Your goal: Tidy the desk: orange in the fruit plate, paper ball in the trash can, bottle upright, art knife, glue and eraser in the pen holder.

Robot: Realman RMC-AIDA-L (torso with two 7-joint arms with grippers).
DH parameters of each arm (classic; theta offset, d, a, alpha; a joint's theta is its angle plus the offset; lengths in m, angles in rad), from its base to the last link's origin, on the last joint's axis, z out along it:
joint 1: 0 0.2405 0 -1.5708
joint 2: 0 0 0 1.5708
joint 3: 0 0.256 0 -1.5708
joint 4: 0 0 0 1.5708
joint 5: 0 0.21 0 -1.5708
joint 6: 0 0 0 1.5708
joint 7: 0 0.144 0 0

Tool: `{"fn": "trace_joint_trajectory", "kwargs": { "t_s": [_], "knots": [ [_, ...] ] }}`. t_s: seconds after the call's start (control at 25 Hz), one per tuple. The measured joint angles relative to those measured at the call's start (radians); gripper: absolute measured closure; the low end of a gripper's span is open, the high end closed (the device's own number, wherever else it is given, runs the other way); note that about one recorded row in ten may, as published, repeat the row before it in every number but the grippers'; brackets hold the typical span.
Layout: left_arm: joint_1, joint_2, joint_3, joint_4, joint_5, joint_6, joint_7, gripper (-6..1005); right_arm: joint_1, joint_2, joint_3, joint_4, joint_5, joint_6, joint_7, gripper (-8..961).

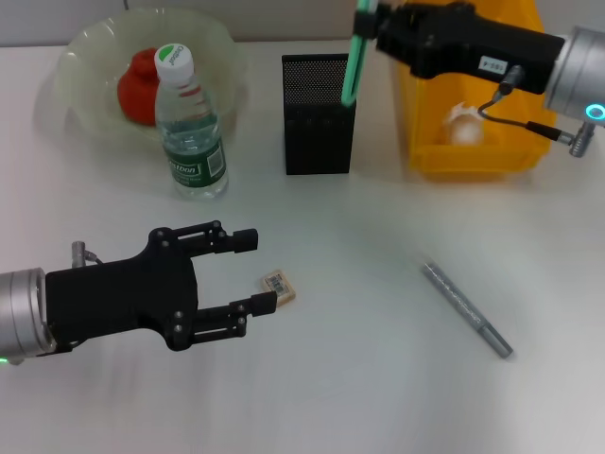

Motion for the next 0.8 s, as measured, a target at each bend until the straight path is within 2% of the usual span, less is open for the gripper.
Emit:
{"fn": "trace_joint_trajectory", "kwargs": {
  "t_s": [0.04,0.08,0.2,0.28,0.48,0.8],
  "knots": [
    [0.000,0.000,0.000,0.000,0.000,0.000,0.000,346,0.000,0.000,0.000,0.000,0.000,0.000,0.000,780],
    [0.000,0.000,0.000,0.000,0.000,0.000,0.000,346,0.004,0.000,0.001,0.062,0.085,-0.001,-0.119,779],
    [0.000,0.000,0.000,-0.002,0.000,-0.001,0.000,347,0.015,0.000,0.002,0.114,0.138,0.001,-0.191,779],
    [-0.001,-0.001,0.000,-0.002,0.000,-0.001,0.001,347,0.047,0.002,0.000,0.224,0.224,-0.003,-0.310,779],
    [-0.007,-0.001,0.000,-0.007,0.000,-0.002,0.001,348,0.102,0.007,-0.005,0.347,0.265,-0.006,-0.473,780],
    [-0.008,0.000,0.000,-0.009,0.000,-0.002,0.001,349,0.163,0.007,-0.009,0.417,0.266,0.050,-0.525,779]
  ]
}}
